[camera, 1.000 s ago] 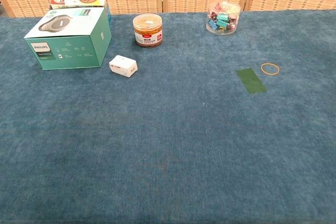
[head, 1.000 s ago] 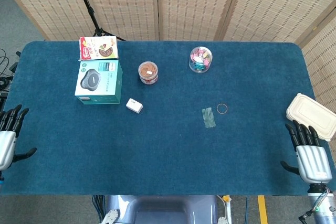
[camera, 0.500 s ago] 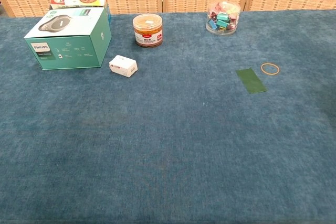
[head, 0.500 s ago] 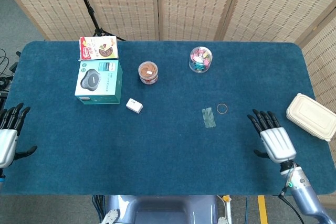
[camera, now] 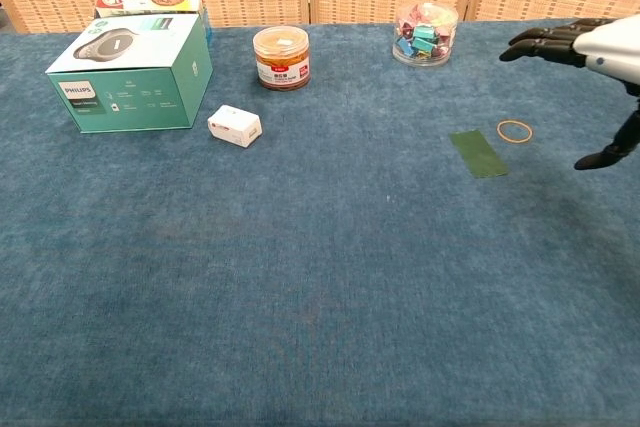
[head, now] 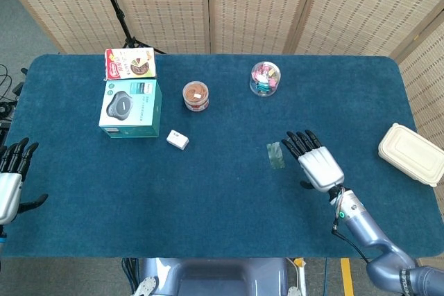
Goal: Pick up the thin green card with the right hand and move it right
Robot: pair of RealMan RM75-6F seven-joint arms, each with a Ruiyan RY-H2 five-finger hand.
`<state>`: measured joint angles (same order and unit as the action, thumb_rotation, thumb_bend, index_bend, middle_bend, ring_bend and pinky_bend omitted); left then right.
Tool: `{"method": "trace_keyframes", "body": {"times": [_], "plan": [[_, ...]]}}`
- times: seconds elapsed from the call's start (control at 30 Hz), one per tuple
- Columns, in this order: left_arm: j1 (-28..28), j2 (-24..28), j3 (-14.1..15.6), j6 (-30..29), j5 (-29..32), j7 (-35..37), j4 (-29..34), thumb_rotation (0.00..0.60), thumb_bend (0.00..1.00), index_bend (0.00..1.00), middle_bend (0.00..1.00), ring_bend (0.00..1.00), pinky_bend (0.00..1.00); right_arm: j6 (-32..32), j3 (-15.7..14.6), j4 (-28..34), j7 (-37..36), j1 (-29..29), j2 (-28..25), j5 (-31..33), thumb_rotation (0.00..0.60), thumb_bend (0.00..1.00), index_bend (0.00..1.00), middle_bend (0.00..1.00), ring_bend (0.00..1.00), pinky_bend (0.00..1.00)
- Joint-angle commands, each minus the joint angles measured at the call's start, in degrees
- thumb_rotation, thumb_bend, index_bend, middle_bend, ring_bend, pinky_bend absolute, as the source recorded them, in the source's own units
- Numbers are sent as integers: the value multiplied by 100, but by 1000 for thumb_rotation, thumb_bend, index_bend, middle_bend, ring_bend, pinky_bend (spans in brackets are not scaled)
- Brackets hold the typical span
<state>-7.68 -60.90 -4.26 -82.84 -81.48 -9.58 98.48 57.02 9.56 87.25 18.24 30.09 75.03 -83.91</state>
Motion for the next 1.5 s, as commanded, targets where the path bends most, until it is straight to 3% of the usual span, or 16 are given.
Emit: {"method": "trace_keyframes", "body": {"times": [0.03,0.4,0.8,1.5], "plan": [[-5,-26,-8,15,46,-54,-11,600,0,0,0,0,0,-205,84,-259,272,280,345,170,600,0,0,0,0,0],[-6,-70,-13,-2,75,-156,0,600,0,0,0,0,0,-655,116,-928,515,787,997,652,600,0,0,0,0,0],[-50,-56,-72,101,258,-167,16,600,0,0,0,0,0,-644,11,-1672,73,1030,1450,606,600,0,0,0,0,0],[-64,-42,-69,122,299,-167,36,600,0,0,0,0,0,-540,-139,-2170,0,1163,1709,610,600,0,0,0,0,0]]}}
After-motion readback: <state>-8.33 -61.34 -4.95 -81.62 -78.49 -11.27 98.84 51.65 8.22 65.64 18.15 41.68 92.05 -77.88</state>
